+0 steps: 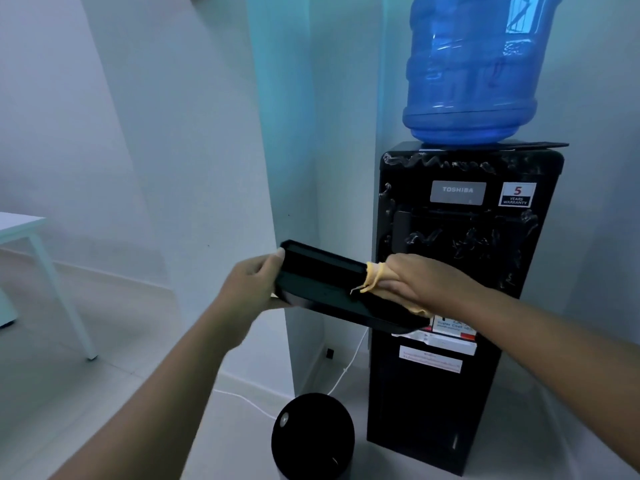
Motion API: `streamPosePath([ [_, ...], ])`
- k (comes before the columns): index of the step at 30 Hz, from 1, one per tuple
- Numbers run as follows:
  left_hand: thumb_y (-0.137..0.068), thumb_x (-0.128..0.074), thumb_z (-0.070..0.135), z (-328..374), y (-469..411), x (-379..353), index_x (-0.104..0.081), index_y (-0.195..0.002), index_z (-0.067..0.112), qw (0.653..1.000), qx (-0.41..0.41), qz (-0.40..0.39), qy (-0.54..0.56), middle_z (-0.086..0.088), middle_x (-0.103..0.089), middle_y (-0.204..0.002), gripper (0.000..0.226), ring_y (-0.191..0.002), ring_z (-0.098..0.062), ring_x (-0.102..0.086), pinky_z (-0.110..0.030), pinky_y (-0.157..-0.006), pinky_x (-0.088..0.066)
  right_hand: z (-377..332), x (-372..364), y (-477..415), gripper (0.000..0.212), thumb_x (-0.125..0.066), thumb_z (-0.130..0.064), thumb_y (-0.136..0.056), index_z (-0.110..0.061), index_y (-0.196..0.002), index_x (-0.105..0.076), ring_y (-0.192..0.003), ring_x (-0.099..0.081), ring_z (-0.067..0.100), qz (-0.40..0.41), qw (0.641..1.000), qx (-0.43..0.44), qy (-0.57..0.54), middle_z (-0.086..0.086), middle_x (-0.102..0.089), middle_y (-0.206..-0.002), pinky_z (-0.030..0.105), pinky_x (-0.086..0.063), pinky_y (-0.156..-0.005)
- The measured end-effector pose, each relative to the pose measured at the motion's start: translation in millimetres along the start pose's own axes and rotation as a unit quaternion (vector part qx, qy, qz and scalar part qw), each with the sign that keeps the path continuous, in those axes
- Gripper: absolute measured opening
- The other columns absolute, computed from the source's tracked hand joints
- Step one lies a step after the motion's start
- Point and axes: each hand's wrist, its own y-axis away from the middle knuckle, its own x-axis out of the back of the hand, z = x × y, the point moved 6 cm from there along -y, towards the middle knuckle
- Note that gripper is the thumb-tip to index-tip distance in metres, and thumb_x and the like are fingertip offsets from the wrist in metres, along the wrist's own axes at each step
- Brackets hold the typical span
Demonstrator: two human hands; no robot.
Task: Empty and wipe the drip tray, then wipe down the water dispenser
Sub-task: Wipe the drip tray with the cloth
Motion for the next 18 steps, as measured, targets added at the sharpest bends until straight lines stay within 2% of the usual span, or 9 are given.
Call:
streamPosePath([
  [3, -0.105, -0.047, 0.03, -5, 10, -35, -0.075, -0.09, 0.012, 0.999, -0.014, -0.037, -0.001, -0.024, -0.07, -0.087, 0.037, -0.078, -0.031, -0.066, -0.042, -0.068, -0.063, -23, 2, -12, 0.032, -0.039, -0.053, -0.098, -0.022, -0.088, -0.037, -0.079, -0.052, 0.02, 0.062, 0.998, 0.013, -0.022, -0.007, -0.046, -0.087, 0.034, -0.035, -0.065],
  [5, -0.105, -0.047, 0.029, -6, 14, -58, -0.075, -0.082, 0.017, 0.997, -0.036, -0.06, -0.013, -0.019, -0.067, -0.081, 0.038, -0.076, -0.029, -0.064, -0.045, -0.071, -0.063, -45, 7, -25, 0.035, -0.038, -0.055, -0.097, -0.021, -0.088, -0.037, -0.073, -0.046, 0.019, 0.108, 0.993, 0.035, -0.024, -0.006, -0.046, -0.085, 0.035, -0.035, -0.063],
  [8, -0.104, -0.049, 0.03, 1, 5, -26, -0.073, -0.09, 0.01, 0.999, -0.034, -0.025, -0.008, -0.015, -0.069, -0.083, 0.035, -0.07, -0.018, -0.068, -0.036, -0.064, -0.062, -27, 6, -16, 0.033, -0.041, -0.053, -0.097, -0.021, -0.092, -0.038, -0.076, -0.047, 0.017, 0.065, 0.997, 0.047, -0.016, -0.008, -0.042, -0.088, 0.033, -0.033, -0.064],
  [11, -0.103, -0.049, 0.036, 5, 0, 4, -0.075, -0.098, 0.006, 1.0, -0.023, -0.014, -0.011, -0.009, -0.075, -0.086, 0.04, -0.074, -0.015, -0.071, -0.035, -0.069, -0.062, 0, -6, 0, 0.03, -0.042, -0.052, -0.097, -0.022, -0.09, -0.037, -0.09, -0.052, 0.018, 0.016, 1.0, 0.022, 0.001, -0.009, -0.044, -0.089, 0.029, -0.036, -0.07],
  [13, -0.104, -0.048, 0.034, 4, 4, -13, -0.074, -0.096, 0.006, 1.0, -0.024, -0.009, -0.006, -0.017, -0.073, -0.087, 0.038, -0.076, -0.023, -0.07, -0.036, -0.067, -0.062, -12, -4, -10, 0.032, -0.043, -0.05, -0.097, -0.021, -0.088, -0.035, -0.086, -0.052, 0.02, 0.053, 0.998, 0.025, 0.004, -0.007, -0.044, -0.088, 0.031, -0.032, -0.067],
  [16, -0.104, -0.048, 0.032, 0, 16, -55, -0.074, -0.09, 0.01, 0.998, -0.048, -0.044, -0.015, -0.031, -0.065, -0.086, 0.037, -0.076, -0.026, -0.063, -0.042, -0.069, -0.063, -46, 10, -31, 0.033, -0.044, -0.051, -0.097, -0.023, -0.086, -0.031, -0.074, -0.039, 0.016, 0.128, 0.991, 0.038, -0.028, -0.009, -0.039, -0.085, 0.033, -0.027, -0.063],
  [18, -0.104, -0.048, 0.031, 3, 18, -55, -0.075, -0.094, 0.015, 0.995, -0.064, -0.065, -0.031, -0.024, -0.07, -0.091, 0.033, -0.078, -0.022, -0.067, -0.042, -0.07, -0.063, -48, 10, -26, 0.032, -0.045, -0.05, -0.096, -0.022, -0.088, -0.033, -0.072, -0.038, 0.014, 0.122, 0.99, 0.052, -0.048, -0.009, -0.04, -0.085, 0.032, -0.027, -0.062],
])
